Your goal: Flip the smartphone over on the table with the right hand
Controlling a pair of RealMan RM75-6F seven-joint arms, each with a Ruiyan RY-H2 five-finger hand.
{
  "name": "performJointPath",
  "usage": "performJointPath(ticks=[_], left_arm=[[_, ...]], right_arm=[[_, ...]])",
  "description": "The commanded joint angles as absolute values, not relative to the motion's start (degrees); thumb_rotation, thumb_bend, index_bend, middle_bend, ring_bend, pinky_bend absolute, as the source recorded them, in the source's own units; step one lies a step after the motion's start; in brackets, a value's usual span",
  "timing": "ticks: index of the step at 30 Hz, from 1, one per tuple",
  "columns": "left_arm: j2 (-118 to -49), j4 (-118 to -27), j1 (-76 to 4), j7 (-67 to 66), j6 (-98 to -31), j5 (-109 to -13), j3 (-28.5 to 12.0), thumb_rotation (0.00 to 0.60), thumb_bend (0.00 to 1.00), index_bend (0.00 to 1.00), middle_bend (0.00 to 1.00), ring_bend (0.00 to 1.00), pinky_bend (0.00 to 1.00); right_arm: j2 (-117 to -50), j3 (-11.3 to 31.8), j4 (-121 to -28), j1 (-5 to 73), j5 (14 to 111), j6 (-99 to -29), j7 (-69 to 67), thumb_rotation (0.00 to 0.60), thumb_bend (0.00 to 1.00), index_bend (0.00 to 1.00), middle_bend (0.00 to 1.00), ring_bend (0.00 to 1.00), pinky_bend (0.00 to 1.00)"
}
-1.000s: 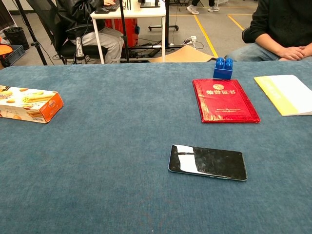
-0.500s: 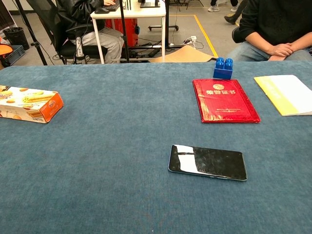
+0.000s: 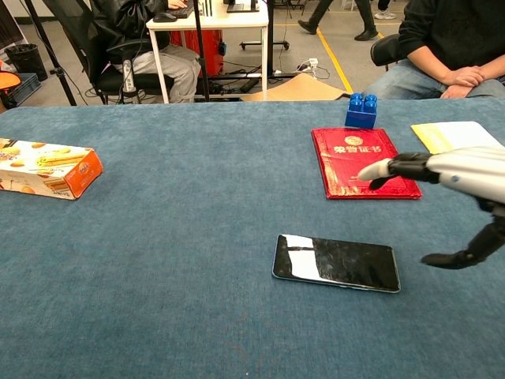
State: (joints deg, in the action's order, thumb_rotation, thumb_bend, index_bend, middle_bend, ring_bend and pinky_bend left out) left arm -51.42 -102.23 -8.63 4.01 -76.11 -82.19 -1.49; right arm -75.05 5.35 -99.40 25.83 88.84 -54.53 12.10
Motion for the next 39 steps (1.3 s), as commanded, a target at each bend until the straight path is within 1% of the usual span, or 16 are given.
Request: performJointPath(ticks=[1, 7, 12, 18, 24, 33, 39], left_arm=[[-51.7, -101.6, -9.0, 4.0, -75.1, -80.8, -1.8, 0.600, 0.00, 0.00, 0.00, 0.00, 0.00], [-51.3, -101.6, -8.9, 4.8, -75.2, -81.3, -1.6, 0.600, 0.00, 0.00, 0.00, 0.00, 0.00], [-51.4, -101.4, -8.9, 4.9, -75.2, -81.7, -1.5, 0.600, 0.00, 0.00, 0.00, 0.00, 0.00], [-51.5, -101.6, -9.3, 4.7, -74.8, -81.4, -1.7, 0.600, 0.00, 0.00, 0.00, 0.00, 0.00], [-51.3, -101.8, -9.5, 4.9, -74.3, -81.5, -1.6, 0.600, 0.00, 0.00, 0.00, 0.00, 0.00], [-51.1, -101.7, -9.7, 5.7, -73.9, -81.2, -1.6, 0.600, 0.00, 0.00, 0.00, 0.00, 0.00], [-51.0, -101.6, -9.6, 6.0, -74.0, -81.3, -1.6, 0.600, 0.00, 0.00, 0.00, 0.00, 0.00]], right_arm=[[-80.6, 5.9, -96.8, 28.5, 85.2, -51.6, 19.4, 0.600, 0.17, 0.13, 0.16, 0.06, 0.15], [-84.6, 5.8, -94.4, 30.0, 82.5, -51.0, 26.1, 0.600, 0.19, 0.14, 0.17, 0.07, 0.15], [-86.8, 5.0, -93.1, 31.0, 80.5, -50.3, 28.5, 0.600, 0.19, 0.14, 0.17, 0.07, 0.15], [-89.3, 3.8, -90.6, 32.0, 81.4, -50.8, 30.4, 0.600, 0.19, 0.14, 0.17, 0.07, 0.15], [-92.5, 3.0, -85.6, 33.3, 83.9, -52.3, 31.9, 0.600, 0.19, 0.14, 0.17, 0.07, 0.15], [-94.8, 2.4, -82.6, 34.2, 84.6, -53.0, 31.9, 0.600, 0.19, 0.14, 0.16, 0.08, 0.15], [-96.3, 2.6, -81.2, 34.7, 83.2, -52.9, 32.5, 0.600, 0.19, 0.13, 0.15, 0.07, 0.15]])
